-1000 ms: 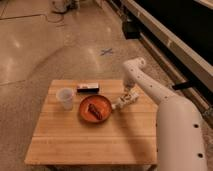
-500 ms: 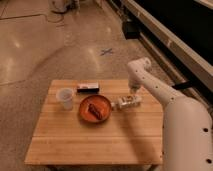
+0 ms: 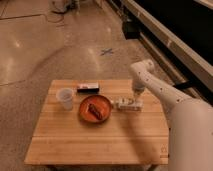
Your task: Stand the bottle upright
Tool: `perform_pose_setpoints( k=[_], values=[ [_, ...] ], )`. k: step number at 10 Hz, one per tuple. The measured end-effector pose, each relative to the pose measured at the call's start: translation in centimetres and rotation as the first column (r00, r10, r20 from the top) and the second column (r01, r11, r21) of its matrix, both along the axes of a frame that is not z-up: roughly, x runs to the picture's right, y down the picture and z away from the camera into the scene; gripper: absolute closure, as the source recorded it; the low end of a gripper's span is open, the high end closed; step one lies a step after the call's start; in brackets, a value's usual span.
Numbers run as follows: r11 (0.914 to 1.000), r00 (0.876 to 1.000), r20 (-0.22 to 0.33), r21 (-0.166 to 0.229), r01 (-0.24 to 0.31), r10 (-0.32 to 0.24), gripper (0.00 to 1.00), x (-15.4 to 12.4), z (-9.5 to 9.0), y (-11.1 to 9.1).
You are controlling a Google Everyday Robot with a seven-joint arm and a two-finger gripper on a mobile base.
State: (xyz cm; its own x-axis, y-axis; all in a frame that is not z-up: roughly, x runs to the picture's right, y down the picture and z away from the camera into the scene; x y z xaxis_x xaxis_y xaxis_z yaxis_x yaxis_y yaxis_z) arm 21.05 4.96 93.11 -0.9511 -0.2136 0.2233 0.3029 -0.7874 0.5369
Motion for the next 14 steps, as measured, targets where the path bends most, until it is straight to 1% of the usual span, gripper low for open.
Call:
perform_pose_setpoints(
  k=[2,3,4,5,6,7,9,10,11,12,14],
  values=[
    [0.9999,1.000,-0.008,-0.017,-0.002,0.002,1.00,0.7,-0.7,0.6],
    [0.9998,1.000,-0.010,-0.018,-0.004,0.004,0.99,0.8,-0.9,0.6],
    [0.9998,1.000,-0.014,-0.018,-0.008,0.008,0.93,0.9,-1.1,0.4],
    [0.9998,1.000,-0.017,-0.017,-0.012,0.011,0.82,0.9,-1.3,0.1],
    [0.9998,1.000,-0.020,-0.016,-0.014,0.013,0.74,0.8,-1.7,-0.2],
    [0.9998,1.000,-0.019,-0.009,-0.019,0.019,0.62,0.3,-2.4,-1.0],
    [0.9997,1.000,-0.014,-0.010,-0.023,0.023,0.44,-0.6,-3.7,-2.1],
    [0.9995,1.000,-0.007,-0.020,-0.026,0.026,0.33,-1.3,-4.7,-2.3],
    [0.9990,1.000,0.001,-0.038,-0.024,0.024,0.24,-2.2,-5.8,-2.1],
    [0.9983,1.000,0.011,-0.054,-0.023,0.024,0.20,-3.0,-6.7,-1.8],
    [0.9954,0.999,0.034,-0.093,-0.023,0.027,0.20,-5.1,-8.2,-0.7]
  ],
)
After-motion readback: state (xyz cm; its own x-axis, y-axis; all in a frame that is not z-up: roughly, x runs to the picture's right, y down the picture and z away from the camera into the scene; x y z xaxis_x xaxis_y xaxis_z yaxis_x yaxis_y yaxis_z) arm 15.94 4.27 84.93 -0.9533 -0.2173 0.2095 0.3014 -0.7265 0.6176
